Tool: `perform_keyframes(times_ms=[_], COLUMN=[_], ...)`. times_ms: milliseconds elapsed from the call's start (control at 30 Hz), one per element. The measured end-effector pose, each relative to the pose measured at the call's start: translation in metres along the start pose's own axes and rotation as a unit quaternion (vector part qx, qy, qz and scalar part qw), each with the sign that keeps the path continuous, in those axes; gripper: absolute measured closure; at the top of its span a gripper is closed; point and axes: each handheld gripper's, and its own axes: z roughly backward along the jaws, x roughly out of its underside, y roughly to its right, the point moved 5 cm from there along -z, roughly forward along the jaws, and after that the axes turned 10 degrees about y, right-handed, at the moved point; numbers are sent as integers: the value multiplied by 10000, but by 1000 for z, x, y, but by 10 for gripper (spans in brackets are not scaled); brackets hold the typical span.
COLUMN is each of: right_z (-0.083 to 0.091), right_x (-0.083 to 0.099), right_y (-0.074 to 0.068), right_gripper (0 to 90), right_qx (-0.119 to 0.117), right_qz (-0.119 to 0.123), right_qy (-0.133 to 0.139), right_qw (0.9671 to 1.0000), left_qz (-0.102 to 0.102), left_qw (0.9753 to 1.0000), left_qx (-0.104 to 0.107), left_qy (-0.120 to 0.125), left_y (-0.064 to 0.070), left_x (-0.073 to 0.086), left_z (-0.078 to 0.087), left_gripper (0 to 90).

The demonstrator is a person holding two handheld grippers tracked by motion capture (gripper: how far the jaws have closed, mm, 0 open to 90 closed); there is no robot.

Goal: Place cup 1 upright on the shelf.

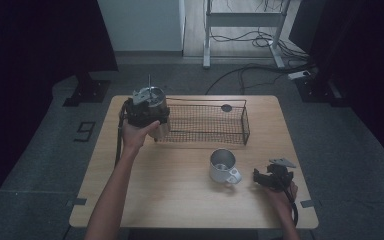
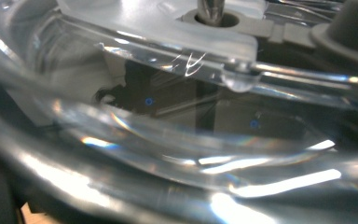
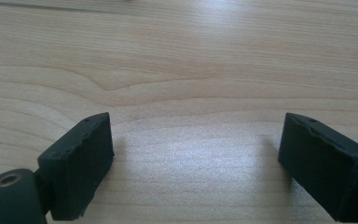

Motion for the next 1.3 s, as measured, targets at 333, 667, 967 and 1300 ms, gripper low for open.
perform_keyframes(times_ms=[333, 667, 967, 1300], right_z=[0, 0, 0, 0], right_x=[0, 0, 0, 0], right_y=[0, 0, 0, 0], right_gripper=[99, 101, 103, 104], right_qx=[-3, -10, -13, -14], right_qz=[1, 4, 7, 9], right_qy=[-1, 0, 3, 4], right_qw=[10000, 10000, 10000, 10000], left_qz=[75, 82, 10, 26], left_qw=[10000, 9999, 9998, 9997], left_qx=[60, 73, 204, 220], left_qy=[-26, -16, -38, -98], left_y=[1, 3, 12, 17], left_x=[-2, -10, -13, -16], left_z=[-10, -21, -33, -39], left_gripper=[40, 40, 40, 40])
